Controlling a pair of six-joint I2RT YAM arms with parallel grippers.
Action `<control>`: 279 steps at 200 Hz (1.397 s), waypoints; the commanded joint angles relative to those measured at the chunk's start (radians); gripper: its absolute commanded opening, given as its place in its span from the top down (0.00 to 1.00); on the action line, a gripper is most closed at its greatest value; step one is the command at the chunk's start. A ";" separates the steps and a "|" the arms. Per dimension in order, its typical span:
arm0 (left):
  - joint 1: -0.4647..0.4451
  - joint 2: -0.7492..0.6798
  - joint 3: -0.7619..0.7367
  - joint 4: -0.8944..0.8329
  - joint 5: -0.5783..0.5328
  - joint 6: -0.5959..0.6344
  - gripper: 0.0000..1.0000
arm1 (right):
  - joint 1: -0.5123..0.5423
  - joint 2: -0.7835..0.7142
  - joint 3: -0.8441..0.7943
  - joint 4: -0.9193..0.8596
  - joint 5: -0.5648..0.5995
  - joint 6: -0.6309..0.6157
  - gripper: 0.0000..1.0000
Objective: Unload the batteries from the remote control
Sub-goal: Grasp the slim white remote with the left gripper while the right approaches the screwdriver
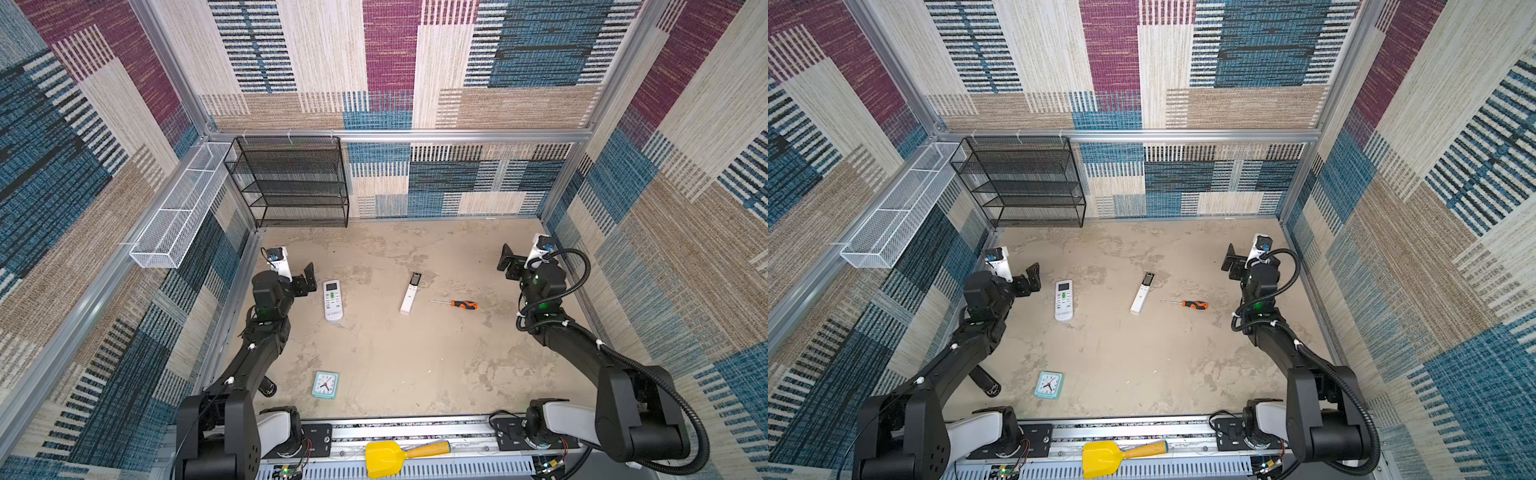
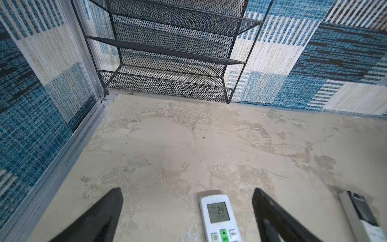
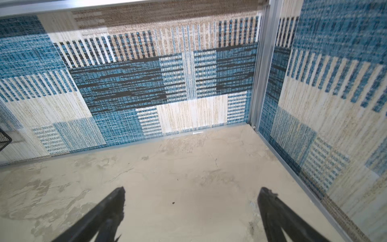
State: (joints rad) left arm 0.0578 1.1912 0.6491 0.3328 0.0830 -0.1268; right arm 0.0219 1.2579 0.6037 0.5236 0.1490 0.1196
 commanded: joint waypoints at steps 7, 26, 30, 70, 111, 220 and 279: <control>-0.074 0.002 0.116 -0.353 0.011 -0.136 0.01 | 0.013 0.019 0.048 -0.285 -0.079 0.169 0.00; -0.233 0.025 0.159 -0.406 -0.103 -0.118 0.01 | 0.065 0.053 0.057 -0.356 -0.093 0.206 0.00; -0.276 0.032 0.169 -0.410 -0.128 -0.109 0.01 | 0.075 0.061 0.058 -0.368 -0.092 0.214 0.00; -0.580 0.194 0.291 -0.457 -0.228 -0.164 0.01 | 0.204 0.090 0.050 -0.426 -0.163 0.292 0.01; -0.739 0.477 0.486 -0.541 -0.125 -0.181 0.00 | 0.256 0.073 0.031 -0.439 -0.232 0.336 0.05; -0.791 0.803 0.717 -0.644 -0.142 -0.142 0.24 | 0.256 -0.093 -0.079 -0.478 -0.187 0.347 0.05; -0.794 0.871 0.805 -0.692 -0.231 -0.154 0.39 | 0.255 -0.095 -0.056 -0.503 -0.181 0.321 0.04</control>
State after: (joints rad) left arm -0.7341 2.0521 1.4376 -0.3309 -0.0914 -0.2874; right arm 0.2764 1.1683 0.5396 0.0242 -0.0414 0.4503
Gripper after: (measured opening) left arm 0.631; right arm 0.957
